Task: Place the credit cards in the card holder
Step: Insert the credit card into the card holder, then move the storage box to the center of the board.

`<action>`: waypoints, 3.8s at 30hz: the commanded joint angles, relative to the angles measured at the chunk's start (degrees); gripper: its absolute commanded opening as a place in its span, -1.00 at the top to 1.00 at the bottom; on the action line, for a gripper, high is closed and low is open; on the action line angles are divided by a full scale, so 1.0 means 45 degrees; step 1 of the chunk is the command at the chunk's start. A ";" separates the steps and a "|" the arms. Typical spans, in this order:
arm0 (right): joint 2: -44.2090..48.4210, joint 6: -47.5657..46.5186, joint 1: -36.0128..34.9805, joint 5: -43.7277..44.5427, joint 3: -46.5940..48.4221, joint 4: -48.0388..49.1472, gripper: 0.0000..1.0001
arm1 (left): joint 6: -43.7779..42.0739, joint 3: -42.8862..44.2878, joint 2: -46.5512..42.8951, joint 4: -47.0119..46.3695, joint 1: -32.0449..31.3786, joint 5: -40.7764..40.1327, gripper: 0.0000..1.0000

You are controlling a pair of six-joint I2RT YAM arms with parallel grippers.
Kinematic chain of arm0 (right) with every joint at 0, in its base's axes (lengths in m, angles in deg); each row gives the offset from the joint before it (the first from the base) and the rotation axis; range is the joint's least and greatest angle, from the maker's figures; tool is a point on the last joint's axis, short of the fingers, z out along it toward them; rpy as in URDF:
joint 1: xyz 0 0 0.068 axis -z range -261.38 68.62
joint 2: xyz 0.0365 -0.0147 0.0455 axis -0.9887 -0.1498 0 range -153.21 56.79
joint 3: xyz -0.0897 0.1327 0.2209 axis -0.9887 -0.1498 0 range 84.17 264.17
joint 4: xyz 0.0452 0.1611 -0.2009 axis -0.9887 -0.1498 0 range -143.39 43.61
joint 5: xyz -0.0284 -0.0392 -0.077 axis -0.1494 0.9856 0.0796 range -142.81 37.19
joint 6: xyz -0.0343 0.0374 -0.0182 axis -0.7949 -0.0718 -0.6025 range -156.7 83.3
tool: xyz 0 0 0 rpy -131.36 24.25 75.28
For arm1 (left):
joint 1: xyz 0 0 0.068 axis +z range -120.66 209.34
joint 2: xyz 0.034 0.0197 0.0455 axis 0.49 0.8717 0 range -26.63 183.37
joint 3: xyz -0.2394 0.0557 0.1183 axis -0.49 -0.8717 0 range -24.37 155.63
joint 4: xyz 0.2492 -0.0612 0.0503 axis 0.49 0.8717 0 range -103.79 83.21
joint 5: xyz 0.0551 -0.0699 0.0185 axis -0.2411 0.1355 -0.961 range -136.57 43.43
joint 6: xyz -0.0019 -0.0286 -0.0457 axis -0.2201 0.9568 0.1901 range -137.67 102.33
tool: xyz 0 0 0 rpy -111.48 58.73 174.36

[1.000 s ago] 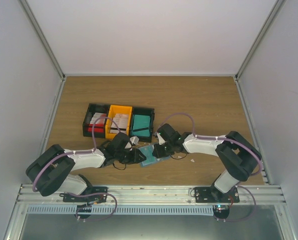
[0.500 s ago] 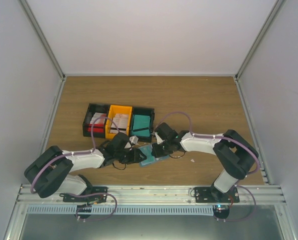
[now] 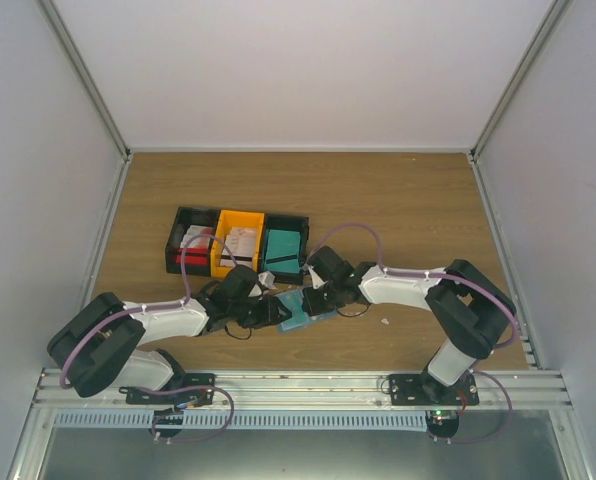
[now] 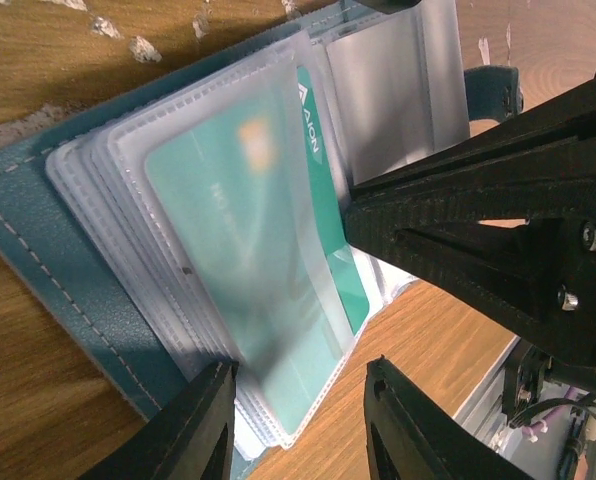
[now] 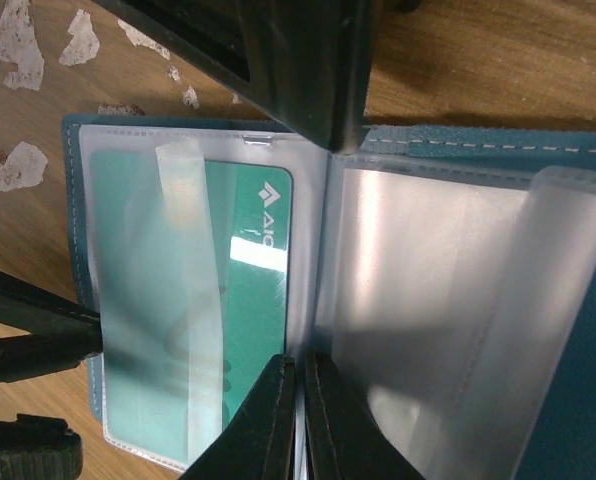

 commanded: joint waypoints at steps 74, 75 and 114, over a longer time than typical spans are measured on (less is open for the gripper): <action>0.4098 -0.1451 0.0560 0.2904 0.0888 -0.1266 0.42 | -0.3658 0.4548 -0.1124 0.4050 0.0518 -0.3448 -0.27; 0.3722 -0.1955 0.0561 0.2841 0.1295 -0.1301 0.41 | -0.3449 0.4397 -0.1527 0.4167 0.0774 -0.3855 -0.29; -0.8358 -0.7747 -0.0242 0.2974 1.5538 -0.6048 0.00 | -0.4123 0.3113 -0.1141 0.2579 0.8726 -0.1036 -0.60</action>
